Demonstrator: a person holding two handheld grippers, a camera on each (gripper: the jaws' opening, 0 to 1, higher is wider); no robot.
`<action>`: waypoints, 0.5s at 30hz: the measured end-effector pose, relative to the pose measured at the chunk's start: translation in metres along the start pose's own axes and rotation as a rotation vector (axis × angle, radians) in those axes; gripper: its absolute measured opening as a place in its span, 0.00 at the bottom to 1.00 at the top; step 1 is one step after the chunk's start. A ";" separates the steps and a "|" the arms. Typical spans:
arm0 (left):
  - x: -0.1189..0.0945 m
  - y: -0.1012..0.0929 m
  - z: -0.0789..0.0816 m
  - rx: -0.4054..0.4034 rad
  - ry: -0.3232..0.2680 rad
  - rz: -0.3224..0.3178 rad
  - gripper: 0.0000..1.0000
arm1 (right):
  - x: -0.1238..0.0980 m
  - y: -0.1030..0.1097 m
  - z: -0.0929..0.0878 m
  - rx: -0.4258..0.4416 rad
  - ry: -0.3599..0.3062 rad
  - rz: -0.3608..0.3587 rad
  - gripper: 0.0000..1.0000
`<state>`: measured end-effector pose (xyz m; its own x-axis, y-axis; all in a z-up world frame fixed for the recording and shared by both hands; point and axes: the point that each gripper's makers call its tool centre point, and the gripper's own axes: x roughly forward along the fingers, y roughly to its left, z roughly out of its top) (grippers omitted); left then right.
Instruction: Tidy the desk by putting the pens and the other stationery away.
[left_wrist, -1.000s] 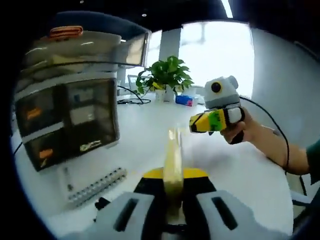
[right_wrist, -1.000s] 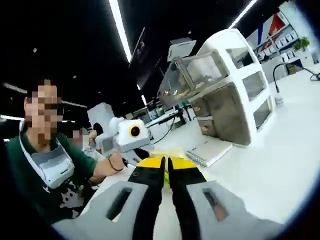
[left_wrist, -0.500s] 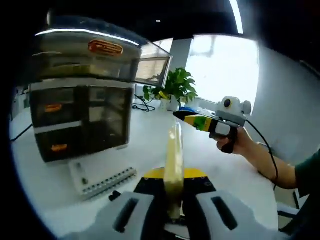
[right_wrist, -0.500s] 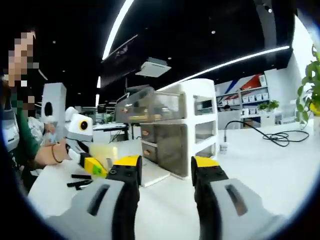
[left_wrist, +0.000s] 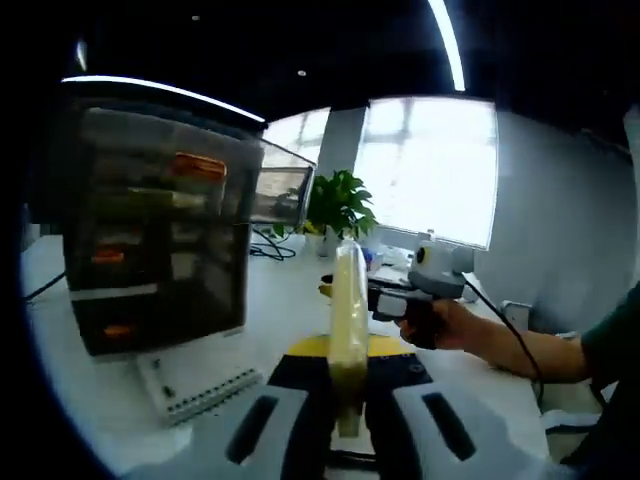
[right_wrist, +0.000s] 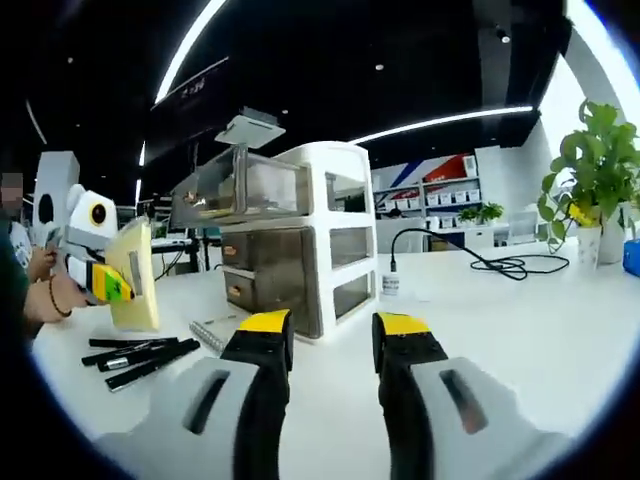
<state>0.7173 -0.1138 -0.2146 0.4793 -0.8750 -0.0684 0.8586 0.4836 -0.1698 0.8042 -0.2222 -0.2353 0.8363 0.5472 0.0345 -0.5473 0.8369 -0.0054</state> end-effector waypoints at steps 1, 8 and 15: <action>0.000 0.000 0.006 0.027 -0.030 0.000 0.09 | 0.000 0.002 -0.003 -0.038 0.026 0.009 0.35; -0.004 0.000 0.010 -0.039 -0.039 0.011 0.09 | -0.002 0.006 -0.016 -0.080 0.123 -0.007 0.35; -0.010 -0.007 0.026 -0.051 -0.092 -0.007 0.09 | -0.006 0.001 -0.011 -0.045 0.107 -0.007 0.30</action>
<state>0.7116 -0.1080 -0.1876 0.4901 -0.8714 0.0228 0.8527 0.4739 -0.2198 0.7992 -0.2244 -0.2462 0.8401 0.5377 -0.0719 -0.5415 0.8392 -0.0508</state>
